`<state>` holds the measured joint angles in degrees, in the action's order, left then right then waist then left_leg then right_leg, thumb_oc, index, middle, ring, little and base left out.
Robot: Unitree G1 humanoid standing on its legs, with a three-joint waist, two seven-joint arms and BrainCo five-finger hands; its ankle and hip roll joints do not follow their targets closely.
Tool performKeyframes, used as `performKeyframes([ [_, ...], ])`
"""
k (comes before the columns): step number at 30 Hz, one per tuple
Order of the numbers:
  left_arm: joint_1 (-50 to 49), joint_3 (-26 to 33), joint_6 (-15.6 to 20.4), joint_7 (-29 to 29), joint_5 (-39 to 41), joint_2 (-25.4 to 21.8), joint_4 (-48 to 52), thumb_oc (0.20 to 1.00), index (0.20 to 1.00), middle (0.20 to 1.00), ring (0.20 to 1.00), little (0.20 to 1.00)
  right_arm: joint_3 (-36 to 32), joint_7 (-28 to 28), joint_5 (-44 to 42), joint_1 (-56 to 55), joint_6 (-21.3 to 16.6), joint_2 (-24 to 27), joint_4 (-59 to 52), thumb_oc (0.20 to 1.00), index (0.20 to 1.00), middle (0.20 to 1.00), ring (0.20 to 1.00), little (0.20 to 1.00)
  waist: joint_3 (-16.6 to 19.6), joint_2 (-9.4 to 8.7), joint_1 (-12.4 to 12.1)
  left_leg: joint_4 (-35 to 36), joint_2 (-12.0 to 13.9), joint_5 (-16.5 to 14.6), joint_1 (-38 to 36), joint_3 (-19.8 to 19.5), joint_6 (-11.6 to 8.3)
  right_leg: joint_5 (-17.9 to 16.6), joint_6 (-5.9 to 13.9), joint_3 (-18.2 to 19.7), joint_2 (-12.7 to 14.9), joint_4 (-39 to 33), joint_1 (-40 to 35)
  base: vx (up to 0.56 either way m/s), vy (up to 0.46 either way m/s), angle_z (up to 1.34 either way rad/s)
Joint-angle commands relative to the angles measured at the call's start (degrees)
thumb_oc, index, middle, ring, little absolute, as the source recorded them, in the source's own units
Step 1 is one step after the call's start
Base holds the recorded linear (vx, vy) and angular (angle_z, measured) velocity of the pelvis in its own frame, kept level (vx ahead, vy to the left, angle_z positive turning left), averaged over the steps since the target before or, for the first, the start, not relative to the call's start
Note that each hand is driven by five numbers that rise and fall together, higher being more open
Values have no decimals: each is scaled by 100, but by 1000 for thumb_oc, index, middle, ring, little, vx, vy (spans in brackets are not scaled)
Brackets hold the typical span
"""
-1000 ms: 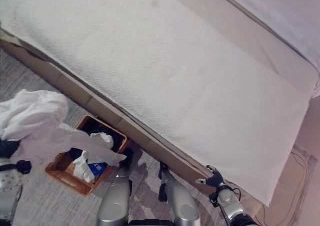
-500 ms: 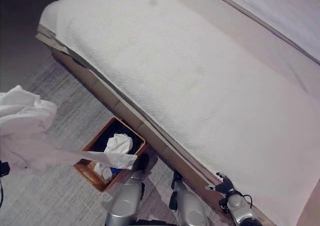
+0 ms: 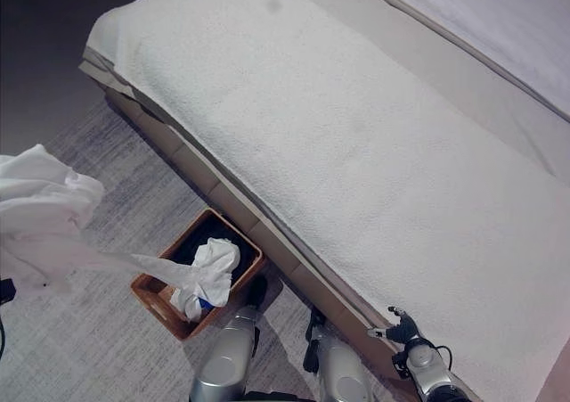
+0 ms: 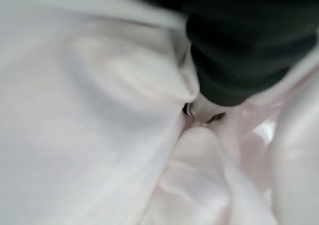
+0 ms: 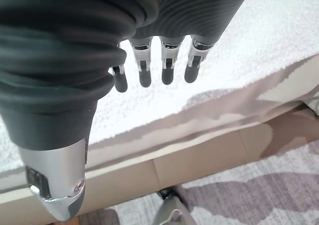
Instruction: Pick up clothes into the bucket
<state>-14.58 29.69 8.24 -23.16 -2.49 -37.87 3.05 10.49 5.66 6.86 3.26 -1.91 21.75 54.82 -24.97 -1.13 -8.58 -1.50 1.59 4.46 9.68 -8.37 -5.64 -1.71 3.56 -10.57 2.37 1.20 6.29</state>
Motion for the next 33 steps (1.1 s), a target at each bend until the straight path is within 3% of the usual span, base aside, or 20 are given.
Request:
performKeyframes([
  [1, -41, -87, 268, 132, 47, -515, 102, 200, 200, 200, 200, 200, 280, 94, 96, 29, 43, 62, 70, 1000, 1000, 1000, 1000, 1000, 378, -242, 203, -312, -469, -186, 289, 167, 530, -395, 255, 242, 332, 92, 339, 0, 0, 0],
  [2, -35, -92, 270, 131, 47, -517, 97, 200, 200, 200, 200, 200, 277, 94, 96, 28, 43, 63, 68, 1000, 1000, 1000, 1000, 1000, 379, -241, 200, -312, -469, -186, 290, 167, 530, -395, 255, 242, 331, 92, 339, -31, 14, -1],
  [3, 35, -578, 187, 476, 29, -609, -69, 200, 200, 200, 200, 200, 294, 117, 98, 56, 47, 110, 22, 1000, 1000, 1000, 1000, 1000, 321, -268, 259, -311, -462, -159, 326, 182, 529, -413, 261, 248, 328, 98, 385, 0, 0, 0],
  [4, 56, -598, 191, 475, 28, -614, -86, 200, 200, 200, 200, 200, 283, 116, 98, 51, 49, 114, 18, 1000, 1000, 1000, 1000, 1000, 322, -263, 251, -312, -463, -159, 329, 182, 529, -412, 261, 248, 328, 100, 388, -57, 19, -2],
  [5, 145, -1004, 112, 691, -107, -650, -290, 200, 200, 200, 200, 200, 312, 134, 103, 87, 39, 135, 3, 1000, 1000, 1000, 1000, 1000, 271, -295, 314, -322, -456, -144, 363, 199, 525, -431, 266, 267, 326, 114, 435, 0, 0, 0],
  [8, 326, -1300, 87, 717, -143, -613, -589, 200, 200, 200, 200, 200, 317, 149, 109, 113, 37, 153, -15, 1000, 1000, 1000, 1000, 1000, 247, -307, 327, -337, -452, -136, 395, 214, 524, -442, 267, 276, 327, 126, 470, -31, 13, -4],
  [11, 1325, -2546, -217, 589, -688, -431, -2389, 200, 200, 200, 200, 200, 466, 301, 91, 279, -25, 203, -195, 1000, 1000, 1000, 1000, 1000, 100, -486, 513, -450, -404, -114, 592, 304, 510, -510, 275, 376, 325, 156, 674, -71, 22, -7],
  [13, 1545, -2763, -278, 482, -812, -406, -2780, 200, 200, 200, 200, 200, 480, 343, 80, 304, -44, 208, -225, 1000, 1000, 1000, 1000, 1000, 74, -523, 538, -498, -393, -120, 653, 319, 508, -525, 275, 394, 322, 168, 734, -42, 11, -9],
  [20, 2615, -3505, -639, 153, -1084, -414, -4514, 200, 200, 200, 200, 200, 677, 592, -29, 441, -107, 159, -434, 1000, 1000, 1000, 1000, 1000, -139, -930, 738, -740, -289, -109, 1099, 425, 489, -677, 273, 545, 223, 182, 1139, -49, 2, -12],
  [24, 2924, -3546, -839, 91, -1077, -562, -5074, 200, 200, 200, 200, 200, 784, 657, -100, 532, -100, 132, -485, 1000, 1000, 1000, 1000, 1000, -268, -1207, 825, -870, -205, -116, 1338, 471, 480, -804, 291, 622, 137, 135, 1346, -33, -11, -13],
  [29, 3005, -3269, -976, -7, -790, -710, -5586, 200, 200, 200, 200, 200, 986, 702, -247, 730, -78, -11, -423, 1000, 1000, 1000, 1000, 1000, -481, -1584, 754, -942, -59, -146, 1501, 574, 464, -957, 324, 703, -26, -11, 1479, -6, -18, -12],
  [33, 2804, -3030, -1004, -53, -669, -718, -5354, 200, 200, 200, 200, 200, 997, 713, -288, 697, -53, -69, -398, 1000, 1000, 1000, 1000, 1000, -482, -1647, 694, -890, -52, -136, 1547, 518, 449, -941, 324, 636, -59, -59, 1527, 13, -12, -4],
])
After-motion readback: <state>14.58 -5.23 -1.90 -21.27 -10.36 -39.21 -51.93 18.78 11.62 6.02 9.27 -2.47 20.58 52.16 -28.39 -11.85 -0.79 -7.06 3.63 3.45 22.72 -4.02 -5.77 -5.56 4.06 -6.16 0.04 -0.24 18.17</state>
